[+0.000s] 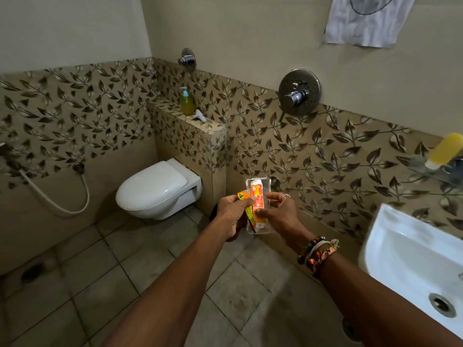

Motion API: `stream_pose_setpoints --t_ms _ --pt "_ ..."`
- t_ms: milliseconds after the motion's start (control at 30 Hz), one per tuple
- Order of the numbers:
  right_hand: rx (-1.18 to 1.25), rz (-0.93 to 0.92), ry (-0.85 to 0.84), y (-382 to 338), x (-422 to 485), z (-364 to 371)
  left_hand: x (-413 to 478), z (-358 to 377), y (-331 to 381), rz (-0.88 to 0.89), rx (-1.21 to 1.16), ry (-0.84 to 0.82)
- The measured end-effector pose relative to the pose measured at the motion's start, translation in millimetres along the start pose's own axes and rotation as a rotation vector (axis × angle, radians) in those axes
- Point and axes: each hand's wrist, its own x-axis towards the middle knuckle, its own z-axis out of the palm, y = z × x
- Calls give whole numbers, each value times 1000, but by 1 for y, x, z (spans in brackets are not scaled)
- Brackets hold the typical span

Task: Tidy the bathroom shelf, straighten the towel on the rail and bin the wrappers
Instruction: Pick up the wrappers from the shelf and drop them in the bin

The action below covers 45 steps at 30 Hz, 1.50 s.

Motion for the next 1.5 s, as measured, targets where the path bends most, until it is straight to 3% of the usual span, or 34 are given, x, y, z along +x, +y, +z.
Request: stream_pose_setpoints --t_ms 333,1100,1500 --pt "-32 -1 -8 1 62 47 55 -35 20 -20 -7 64" --pt "-60 110 -51 9 307 106 300 -48 82 -143 -9 121" --pt "-41 219 134 32 405 155 420 -73 86 -212 33 9"
